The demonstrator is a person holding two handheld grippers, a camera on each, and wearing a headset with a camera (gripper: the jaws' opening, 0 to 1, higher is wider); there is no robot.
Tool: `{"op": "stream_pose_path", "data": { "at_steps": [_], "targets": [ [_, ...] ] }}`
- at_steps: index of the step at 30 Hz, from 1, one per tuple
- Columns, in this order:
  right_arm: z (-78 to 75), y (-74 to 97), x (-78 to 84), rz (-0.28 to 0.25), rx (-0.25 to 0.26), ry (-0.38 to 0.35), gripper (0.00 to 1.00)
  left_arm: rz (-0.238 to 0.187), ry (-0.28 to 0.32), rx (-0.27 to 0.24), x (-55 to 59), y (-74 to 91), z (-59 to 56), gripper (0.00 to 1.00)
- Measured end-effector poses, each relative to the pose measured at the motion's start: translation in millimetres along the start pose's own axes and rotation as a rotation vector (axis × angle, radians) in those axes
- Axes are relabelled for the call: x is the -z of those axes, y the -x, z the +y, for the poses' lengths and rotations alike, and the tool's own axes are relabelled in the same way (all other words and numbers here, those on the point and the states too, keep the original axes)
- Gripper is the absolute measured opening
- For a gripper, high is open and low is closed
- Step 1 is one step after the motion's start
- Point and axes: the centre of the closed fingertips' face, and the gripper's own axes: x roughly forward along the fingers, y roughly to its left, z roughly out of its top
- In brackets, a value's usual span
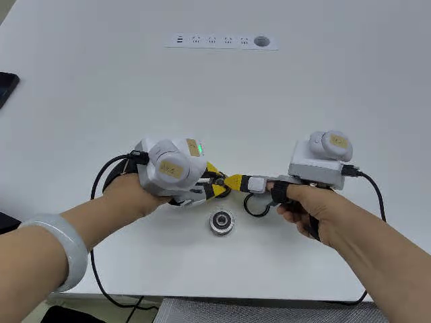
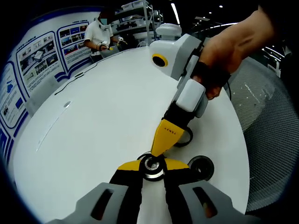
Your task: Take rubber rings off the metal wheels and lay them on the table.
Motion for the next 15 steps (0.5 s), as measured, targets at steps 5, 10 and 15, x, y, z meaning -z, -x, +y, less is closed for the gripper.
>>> {"op": "stream_pose_path", "data": {
  "at_steps": [5,10,15],
  "targets": [
    [0.5,0.3,0.3,0.001,0.001,0.0,0.02,-0.005,-0.008,-0.011,0.3,5.4,0.1,0.2],
    [1.2,0.7,-0.6,0.0,-0.002,-0.001,0.02,-0.015,-0.007,-0.026,0.8,9.9,2.1,0.24],
    [3.9,1.7,-1.1,-0.001,-0.011,0.001,0.02,-0.019,0.004,-0.031,4.2,12.5,3.9,0.28]
  ]
}}
